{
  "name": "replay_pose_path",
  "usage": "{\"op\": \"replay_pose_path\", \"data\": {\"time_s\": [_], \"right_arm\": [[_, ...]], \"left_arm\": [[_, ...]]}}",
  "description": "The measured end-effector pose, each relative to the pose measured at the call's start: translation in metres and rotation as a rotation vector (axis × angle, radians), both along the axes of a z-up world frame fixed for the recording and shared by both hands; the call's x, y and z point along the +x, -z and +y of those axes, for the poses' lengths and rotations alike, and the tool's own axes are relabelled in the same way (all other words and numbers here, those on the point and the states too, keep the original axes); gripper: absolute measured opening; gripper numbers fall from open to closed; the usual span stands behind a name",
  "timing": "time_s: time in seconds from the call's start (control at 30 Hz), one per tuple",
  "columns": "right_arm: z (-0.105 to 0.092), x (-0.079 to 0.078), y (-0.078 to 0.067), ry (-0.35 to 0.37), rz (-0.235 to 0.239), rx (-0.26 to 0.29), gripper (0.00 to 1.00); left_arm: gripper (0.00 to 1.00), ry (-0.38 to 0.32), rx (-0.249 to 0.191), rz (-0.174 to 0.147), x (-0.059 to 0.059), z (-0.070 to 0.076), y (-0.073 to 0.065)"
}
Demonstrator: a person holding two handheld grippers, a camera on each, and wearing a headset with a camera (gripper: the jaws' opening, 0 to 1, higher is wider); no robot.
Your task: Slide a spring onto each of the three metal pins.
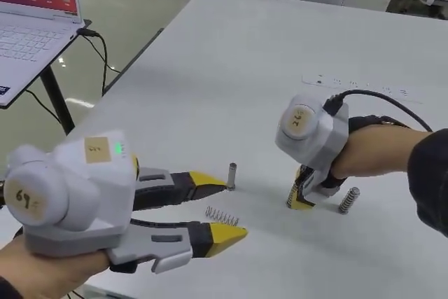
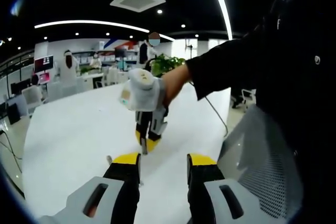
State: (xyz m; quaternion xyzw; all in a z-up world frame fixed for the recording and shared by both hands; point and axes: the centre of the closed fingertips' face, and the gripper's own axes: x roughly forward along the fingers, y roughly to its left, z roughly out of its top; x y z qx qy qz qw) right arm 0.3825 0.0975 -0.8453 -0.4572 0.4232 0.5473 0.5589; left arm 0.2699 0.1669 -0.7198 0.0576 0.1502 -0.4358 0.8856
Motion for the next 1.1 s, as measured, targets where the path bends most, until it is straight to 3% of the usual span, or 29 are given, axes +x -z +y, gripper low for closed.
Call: {"op": "replay_pose_path", "data": {"time_s": [0.4,0.57,0.67,0.83,1.1], "right_arm": [[0.013,-0.004,-0.031,-0.001,-0.028,0.082,0.23],[0.024,-0.012,-0.04,-0.031,-0.047,0.098,0.22],[0.036,-0.021,-0.043,-0.046,-0.033,0.127,0.21],[0.054,-0.037,-0.041,-0.067,-0.011,0.164,0.19],[0.068,-0.053,-0.026,-0.1,0.028,0.16,0.16]], "left_arm": [[0.29,-0.018,0.0,0.008,0.002,0.004,0.002],[0.28,-0.019,0.013,0.014,0.001,0.004,0.005],[0.28,-0.028,0.018,0.017,0.002,0.006,0.006],[0.28,-0.039,0.021,0.02,0.002,0.009,0.007],[0.27,-0.043,0.026,0.026,0.002,0.011,0.01]]}}
